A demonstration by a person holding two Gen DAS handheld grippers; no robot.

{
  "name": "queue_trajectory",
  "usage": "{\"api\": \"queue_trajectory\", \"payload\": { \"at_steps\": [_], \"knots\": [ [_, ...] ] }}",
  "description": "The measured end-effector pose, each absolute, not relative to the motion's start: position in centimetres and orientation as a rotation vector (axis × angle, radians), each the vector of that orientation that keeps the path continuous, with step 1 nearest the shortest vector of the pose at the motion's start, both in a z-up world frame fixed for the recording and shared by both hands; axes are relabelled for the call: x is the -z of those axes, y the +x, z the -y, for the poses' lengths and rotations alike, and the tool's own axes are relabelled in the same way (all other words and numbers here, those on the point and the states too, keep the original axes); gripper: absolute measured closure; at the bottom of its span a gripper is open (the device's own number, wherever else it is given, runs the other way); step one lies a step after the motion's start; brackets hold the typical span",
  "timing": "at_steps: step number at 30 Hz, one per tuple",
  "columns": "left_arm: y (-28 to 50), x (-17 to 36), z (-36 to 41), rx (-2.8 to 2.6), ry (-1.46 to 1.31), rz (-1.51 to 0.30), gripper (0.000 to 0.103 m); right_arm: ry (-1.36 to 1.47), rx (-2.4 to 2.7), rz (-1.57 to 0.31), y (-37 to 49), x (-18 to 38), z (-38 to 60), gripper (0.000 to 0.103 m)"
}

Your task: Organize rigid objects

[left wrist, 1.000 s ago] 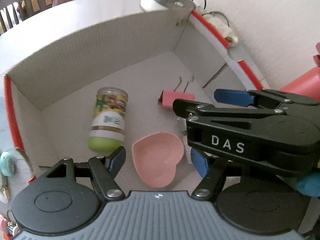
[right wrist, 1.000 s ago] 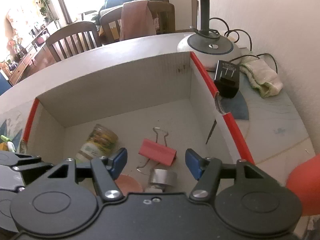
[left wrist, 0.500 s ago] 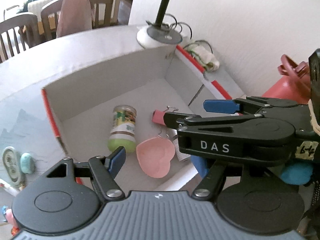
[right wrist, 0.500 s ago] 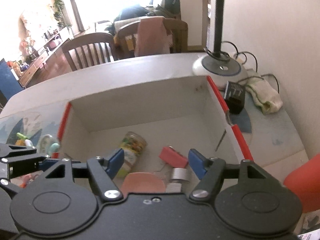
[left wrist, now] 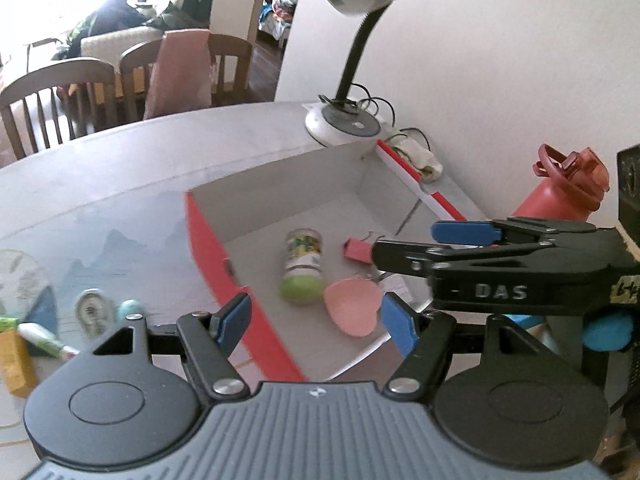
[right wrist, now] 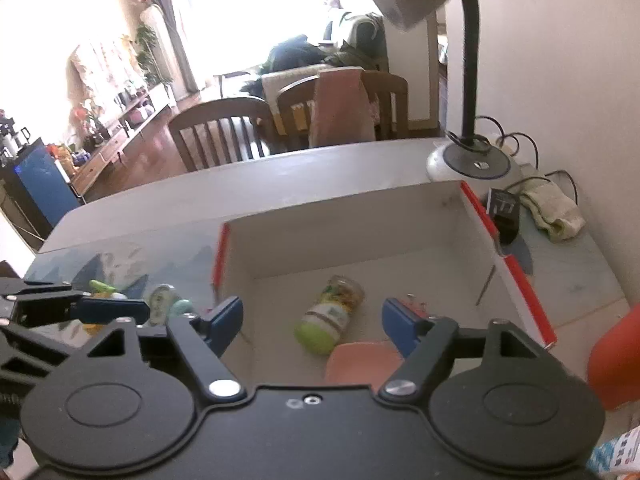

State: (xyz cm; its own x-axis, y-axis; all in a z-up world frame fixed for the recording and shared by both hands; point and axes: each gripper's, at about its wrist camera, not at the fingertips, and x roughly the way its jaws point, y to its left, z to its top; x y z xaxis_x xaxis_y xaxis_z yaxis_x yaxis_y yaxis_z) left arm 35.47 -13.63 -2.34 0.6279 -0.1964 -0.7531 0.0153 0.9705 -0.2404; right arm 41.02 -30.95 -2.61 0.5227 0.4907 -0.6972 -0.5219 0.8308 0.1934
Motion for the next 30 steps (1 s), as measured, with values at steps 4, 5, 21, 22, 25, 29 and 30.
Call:
{"api": "queue_trajectory", "payload": {
  "at_steps": [4, 5, 21, 22, 25, 29, 30],
  "knots": [
    [33.4, 1.7, 12.0, 0.119, -0.217, -0.861, 0.032, -0.029, -0.624, -0.797, 39.1, 1.9, 30.1, 0.023],
    [32.9, 1.5, 11.5, 0.116, -0.216, -0.855, 0.032, -0.02, -0.627, -0.791, 38.6, 1.7, 29.9, 0.021],
    [26.8, 0.6, 3.4, 0.048, -0.226, -0.773, 0.02, 0.005, -0.723, -0.742, 31.3, 1.9, 23.7, 0.013],
    [26.5, 0.6, 2.9, 0.044, -0.226, -0.77, 0.02, 0.004, -0.729, -0.741, 31.0, 2.1, 23.1, 0.013],
    [25.7, 0.8, 1.2, 0.032, -0.233, -0.761, 0.019, -0.015, -0.73, -0.743, 30.0, 2.6, 21.5, 0.013],
    [25.0, 1.4, -1.1, 0.007, -0.252, -0.762, 0.017, -0.022, -0.729, -0.75, 28.9, 3.3, 19.8, 0.013],
    [24.9, 1.6, -1.7, 0.003, -0.261, -0.762, 0.017, -0.025, -0.724, -0.751, 28.7, 3.5, 19.4, 0.013]
  ]
}}
